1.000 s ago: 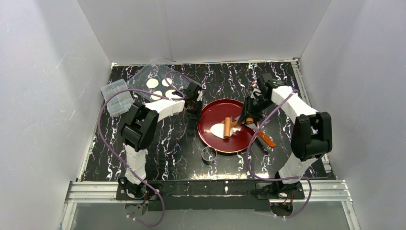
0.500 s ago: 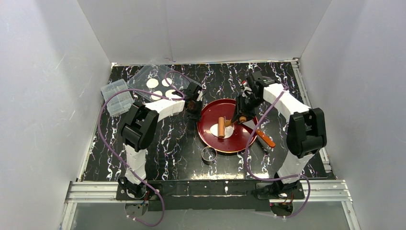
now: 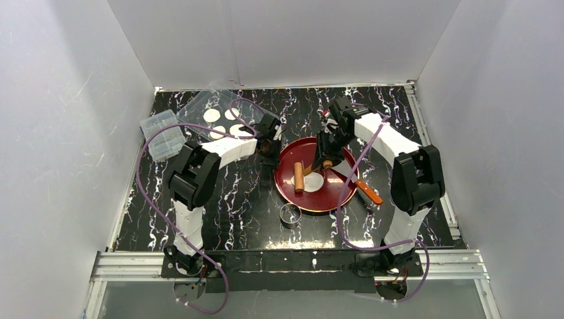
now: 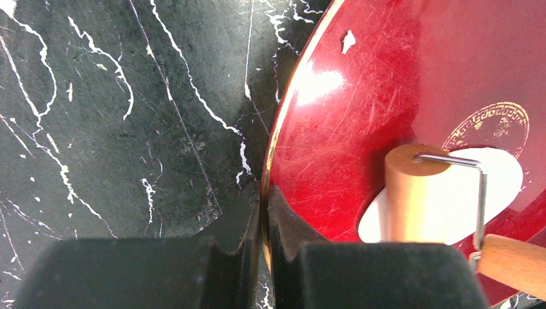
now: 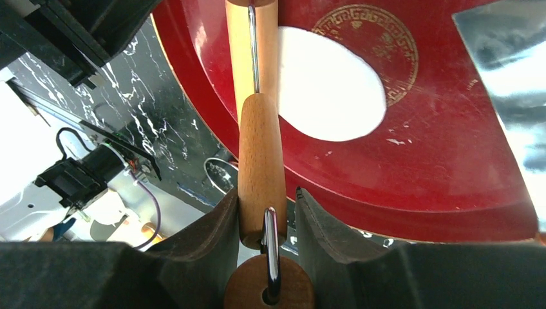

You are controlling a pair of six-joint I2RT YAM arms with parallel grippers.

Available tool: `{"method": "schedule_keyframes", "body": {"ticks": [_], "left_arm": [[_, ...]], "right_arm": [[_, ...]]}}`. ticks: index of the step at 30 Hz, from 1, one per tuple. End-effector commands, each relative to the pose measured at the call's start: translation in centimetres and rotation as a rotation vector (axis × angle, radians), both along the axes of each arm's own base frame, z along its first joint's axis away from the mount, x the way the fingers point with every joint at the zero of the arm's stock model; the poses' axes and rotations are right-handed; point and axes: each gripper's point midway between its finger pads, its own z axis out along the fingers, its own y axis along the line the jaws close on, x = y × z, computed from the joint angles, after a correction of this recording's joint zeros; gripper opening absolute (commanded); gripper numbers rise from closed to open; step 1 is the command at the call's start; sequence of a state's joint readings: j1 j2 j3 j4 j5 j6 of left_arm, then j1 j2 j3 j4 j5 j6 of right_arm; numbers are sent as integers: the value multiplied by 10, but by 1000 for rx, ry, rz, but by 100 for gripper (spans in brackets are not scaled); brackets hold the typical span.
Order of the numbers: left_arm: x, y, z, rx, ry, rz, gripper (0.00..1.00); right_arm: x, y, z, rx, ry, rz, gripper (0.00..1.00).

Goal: Roll out the dumpling wrappers from the dough

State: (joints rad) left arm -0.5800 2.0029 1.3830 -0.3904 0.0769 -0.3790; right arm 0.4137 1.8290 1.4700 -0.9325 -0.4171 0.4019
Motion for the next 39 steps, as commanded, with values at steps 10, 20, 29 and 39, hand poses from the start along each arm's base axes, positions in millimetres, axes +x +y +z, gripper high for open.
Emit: {"method": "schedule_keyframes", "body": {"ticks": [10,20,29,39], "left_arm": [[-27,22,-17,125,72,-41,0],[-27,25,-19,135,70,-44,0],[-27,25,-19,136,68,-44,0],[-26,29,-21,156,63,-41,0]], "right_arm": [[-22,-34,-16,-213,23,16,1],[-11,1,-10,-142,5,46,1],[-31,-57,-19,-245,36,-4,1],[-12,13,-13,-48,51,14,1]]}}
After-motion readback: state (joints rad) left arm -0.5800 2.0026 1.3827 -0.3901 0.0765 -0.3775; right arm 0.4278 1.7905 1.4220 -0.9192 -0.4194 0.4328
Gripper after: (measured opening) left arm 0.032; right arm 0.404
